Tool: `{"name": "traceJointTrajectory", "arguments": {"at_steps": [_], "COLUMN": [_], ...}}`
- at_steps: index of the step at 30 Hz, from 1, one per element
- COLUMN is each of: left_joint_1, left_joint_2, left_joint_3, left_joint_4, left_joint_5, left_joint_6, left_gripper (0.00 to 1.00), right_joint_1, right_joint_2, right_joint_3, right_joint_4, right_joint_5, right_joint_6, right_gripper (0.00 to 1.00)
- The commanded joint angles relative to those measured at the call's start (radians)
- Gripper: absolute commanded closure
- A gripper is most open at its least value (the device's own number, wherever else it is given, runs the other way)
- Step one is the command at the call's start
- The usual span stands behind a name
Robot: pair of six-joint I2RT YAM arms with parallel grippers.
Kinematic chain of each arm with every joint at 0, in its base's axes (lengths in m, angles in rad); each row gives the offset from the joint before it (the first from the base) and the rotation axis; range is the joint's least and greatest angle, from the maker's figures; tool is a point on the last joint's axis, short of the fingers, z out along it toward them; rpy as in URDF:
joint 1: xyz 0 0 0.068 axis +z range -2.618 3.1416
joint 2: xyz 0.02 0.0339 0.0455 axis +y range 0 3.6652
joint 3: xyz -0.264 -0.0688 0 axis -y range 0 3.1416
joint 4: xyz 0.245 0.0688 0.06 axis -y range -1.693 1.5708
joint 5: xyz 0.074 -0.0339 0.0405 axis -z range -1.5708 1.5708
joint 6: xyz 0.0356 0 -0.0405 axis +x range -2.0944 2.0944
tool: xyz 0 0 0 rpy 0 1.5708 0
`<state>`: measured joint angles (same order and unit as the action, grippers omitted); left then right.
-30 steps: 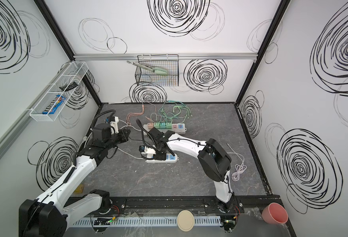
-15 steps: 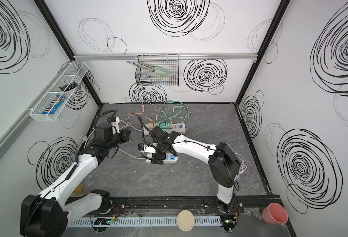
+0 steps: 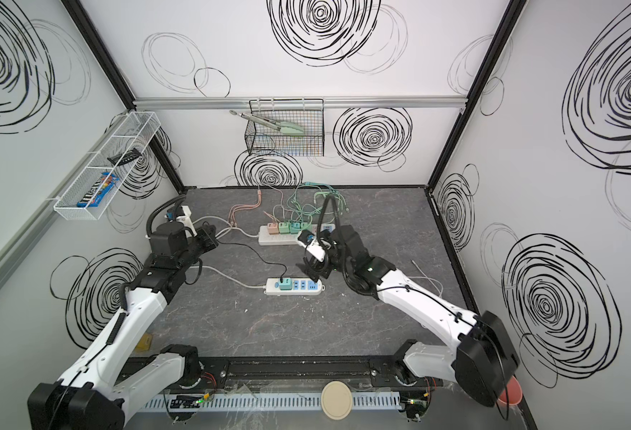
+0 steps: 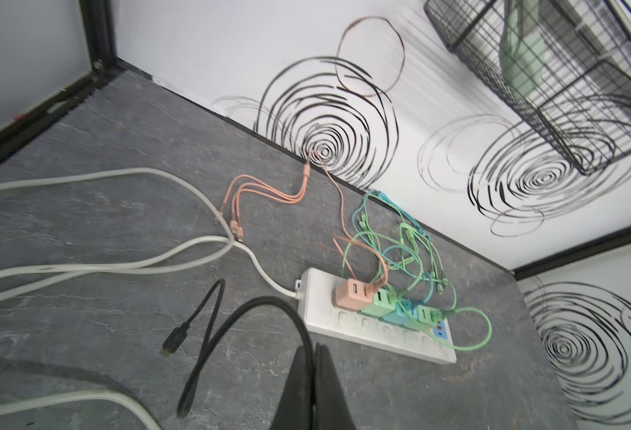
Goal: Insert the plug
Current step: 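Move the right gripper to the loose teal charger block while the left draws back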
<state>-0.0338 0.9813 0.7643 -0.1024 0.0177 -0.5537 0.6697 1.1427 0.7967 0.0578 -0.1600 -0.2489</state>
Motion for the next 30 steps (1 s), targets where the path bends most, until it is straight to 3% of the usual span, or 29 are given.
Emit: {"name": "traceJointTrajectory", "arguments": {"at_steps": [1,4,6,10,18,23,30], "left_joint_1": [0.042,0.095,0.136,0.181,0.177,0.103,-0.176], "left_joint_2": [-0.024,-0.030,-0.026,-0.003,0.000,-0.001,-0.006], "left_joint_3": [-0.026,-0.038,-0.040,-0.023,0.013,0.031,0.056], "left_joint_4": [0.040,0.023,-0.002,-0.061,-0.092,-0.119,-0.086], "left_joint_5": [-0.057,-0.043,-0.028,0.012,0.045,0.015,-0.139], "left_joint_6": [-0.020,-0.011,-0.009,0.027,0.084,0.120,0.164], "left_gripper": [0.99,0.98,0.89,0.49,0.03,0.04,0.04], "right_joint_1": [-0.050,-0.141,-0.201,-0.316,-0.511,-0.646,-0.799], "right_joint_2": [-0.105,-0.188,-0.226,-0.252,-0.208,-0.188,-0.200], "right_joint_3": [-0.079,-0.128,-0.153,-0.154,-0.148,-0.146,-0.183], "right_joint_4": [0.228,0.205,0.184,0.071,-0.080,-0.150,-0.243], "right_joint_5": [0.195,0.261,0.277,0.218,0.153,0.049,0.056], "right_joint_6": [0.259,0.366,0.435,0.510,0.662,0.721,0.781], "right_gripper": [0.03,0.03,0.03,0.03,0.03,0.03,0.02]}}
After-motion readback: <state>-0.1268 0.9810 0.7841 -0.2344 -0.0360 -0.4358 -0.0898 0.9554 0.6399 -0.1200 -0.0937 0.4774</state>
